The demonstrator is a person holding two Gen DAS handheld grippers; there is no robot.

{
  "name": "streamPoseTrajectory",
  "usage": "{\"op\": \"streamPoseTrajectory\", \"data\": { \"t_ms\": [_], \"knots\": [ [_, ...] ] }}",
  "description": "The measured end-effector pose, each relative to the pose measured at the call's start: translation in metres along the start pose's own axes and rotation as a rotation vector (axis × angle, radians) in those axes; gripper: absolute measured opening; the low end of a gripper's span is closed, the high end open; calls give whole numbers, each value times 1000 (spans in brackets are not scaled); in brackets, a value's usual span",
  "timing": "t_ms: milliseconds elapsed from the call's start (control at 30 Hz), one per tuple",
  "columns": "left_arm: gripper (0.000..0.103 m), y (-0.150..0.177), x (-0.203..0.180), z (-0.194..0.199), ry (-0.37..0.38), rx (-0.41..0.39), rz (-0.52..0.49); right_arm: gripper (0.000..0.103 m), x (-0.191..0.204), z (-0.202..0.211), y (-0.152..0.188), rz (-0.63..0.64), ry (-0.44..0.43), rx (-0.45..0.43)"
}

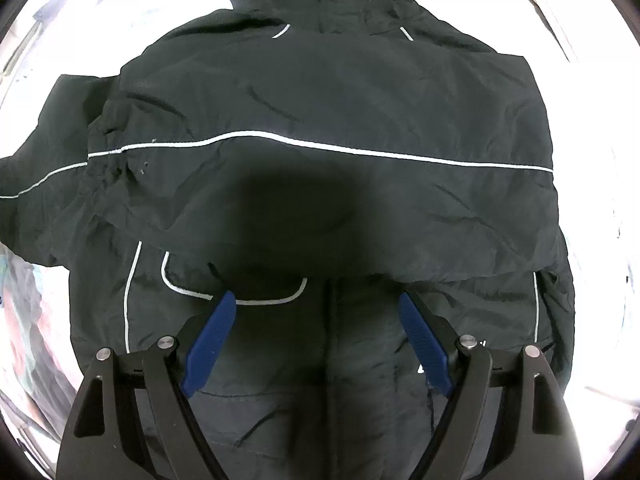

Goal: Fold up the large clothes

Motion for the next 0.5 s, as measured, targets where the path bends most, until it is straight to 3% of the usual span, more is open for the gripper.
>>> {"op": "streamPoseTrajectory", "data": {
  "t_ms": [100,233,333,500],
  "knots": [
    [28,-8,-40,23,58,-43,-55,85,-4,1,-3,-8,-18,-2],
    [28,3,-127,49,170,-59,-204,85,-1,0,-5,-8,-56,-6],
    [28,27,-202,57,257,-40,-339,85,-1,-1,-7,5,-65,-9],
    [28,78,-320,66,447,24,-473,85,-19,-8,-2,-9,-88,-9]
  ]
}}
Point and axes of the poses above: each gripper's, at about its wrist camera, not at the fingertips, and z roughly against the way its jaws point, x to its left, y to its underside, the point moved 10 cm from there along -z, roughly the way its jaws point, and after that the axes turned 10 degrees about -x, right-handed, at the moved point
